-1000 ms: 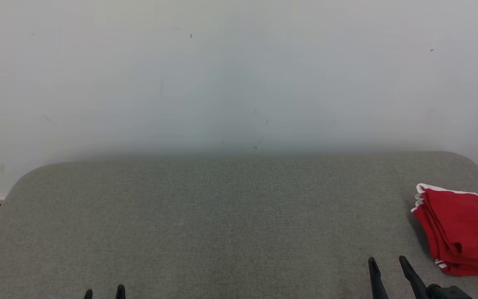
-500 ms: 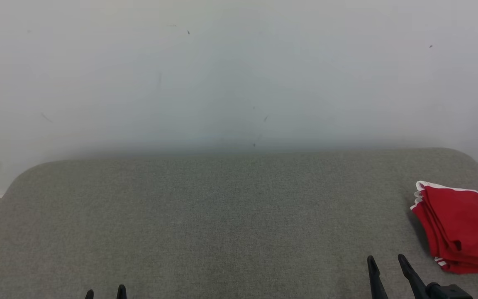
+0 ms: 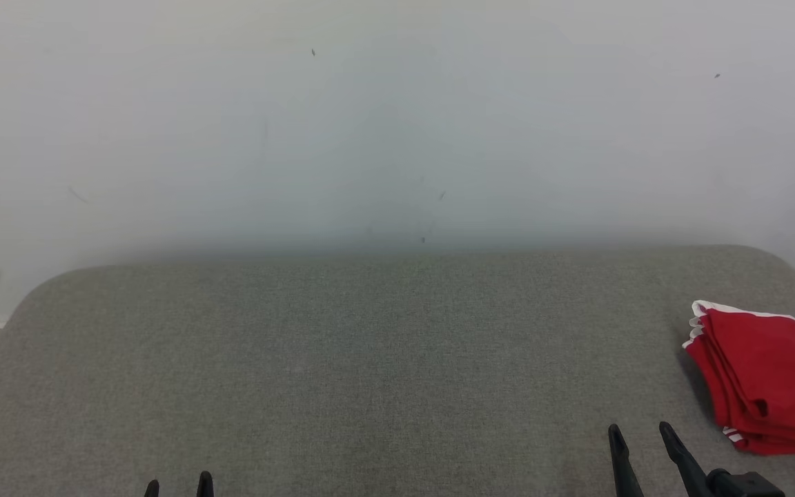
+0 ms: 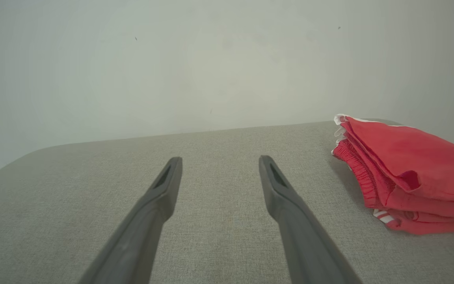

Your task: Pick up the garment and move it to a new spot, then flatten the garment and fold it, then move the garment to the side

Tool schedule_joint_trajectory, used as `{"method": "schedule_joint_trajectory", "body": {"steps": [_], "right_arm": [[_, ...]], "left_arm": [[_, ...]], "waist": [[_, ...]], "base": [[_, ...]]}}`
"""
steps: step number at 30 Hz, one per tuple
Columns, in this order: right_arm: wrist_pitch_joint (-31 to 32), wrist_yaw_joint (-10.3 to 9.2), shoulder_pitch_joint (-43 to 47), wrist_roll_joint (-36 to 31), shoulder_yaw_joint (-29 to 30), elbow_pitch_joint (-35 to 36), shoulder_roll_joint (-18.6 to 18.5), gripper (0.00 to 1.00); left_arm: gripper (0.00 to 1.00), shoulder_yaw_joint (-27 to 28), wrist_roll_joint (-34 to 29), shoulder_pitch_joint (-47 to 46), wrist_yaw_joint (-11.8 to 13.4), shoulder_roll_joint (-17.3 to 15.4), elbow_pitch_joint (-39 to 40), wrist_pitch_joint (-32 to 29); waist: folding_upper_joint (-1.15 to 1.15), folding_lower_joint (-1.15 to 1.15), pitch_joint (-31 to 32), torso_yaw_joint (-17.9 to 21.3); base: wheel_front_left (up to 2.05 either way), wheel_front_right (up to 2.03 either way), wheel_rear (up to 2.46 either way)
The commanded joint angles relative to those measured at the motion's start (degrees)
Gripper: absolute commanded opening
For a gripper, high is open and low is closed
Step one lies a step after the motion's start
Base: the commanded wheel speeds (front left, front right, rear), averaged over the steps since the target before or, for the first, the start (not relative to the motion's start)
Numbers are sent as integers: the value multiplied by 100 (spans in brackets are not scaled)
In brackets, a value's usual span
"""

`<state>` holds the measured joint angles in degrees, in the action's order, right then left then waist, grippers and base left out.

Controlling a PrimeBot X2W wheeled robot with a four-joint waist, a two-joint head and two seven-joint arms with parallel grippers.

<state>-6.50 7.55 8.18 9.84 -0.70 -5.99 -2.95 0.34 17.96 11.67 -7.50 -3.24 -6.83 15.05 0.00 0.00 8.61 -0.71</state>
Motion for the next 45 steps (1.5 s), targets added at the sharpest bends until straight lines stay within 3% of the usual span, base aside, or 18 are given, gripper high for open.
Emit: {"method": "schedule_joint_trajectory", "body": {"steps": [1, 8, 9, 14, 45], "right_arm": [[3, -13, -20, 19, -11, 7, 11, 100], [13, -13, -20, 25, -35, -19, 11, 100], [-1, 0, -1, 21, -26, -26, 0, 0], [23, 1, 92, 106, -6, -288, 4, 0], [538, -2, -378, 3093, 414, -351, 4, 0]], "left_arm": [[100, 9, 22, -42, 5, 12, 20, 16], [100, 16, -16, 17, 5, 12, 40, 16], [0, 6, -12, 2, 0, 3, 16, -1], [0, -10, 68, 21, 1, 11, -227, -35], [0, 66, 2787, -732, 51, 19, -404, -761]], "waist": [[0, 0, 6, -6], [0, 0, 40, -31], [0, 0, 39, -30], [0, 0, 35, -30], [0, 0, -180, -5]], "base": [[0, 0, 0], [0, 0, 0], [0, 0, 0], [0, 0, 0], [0, 0, 0]]}}
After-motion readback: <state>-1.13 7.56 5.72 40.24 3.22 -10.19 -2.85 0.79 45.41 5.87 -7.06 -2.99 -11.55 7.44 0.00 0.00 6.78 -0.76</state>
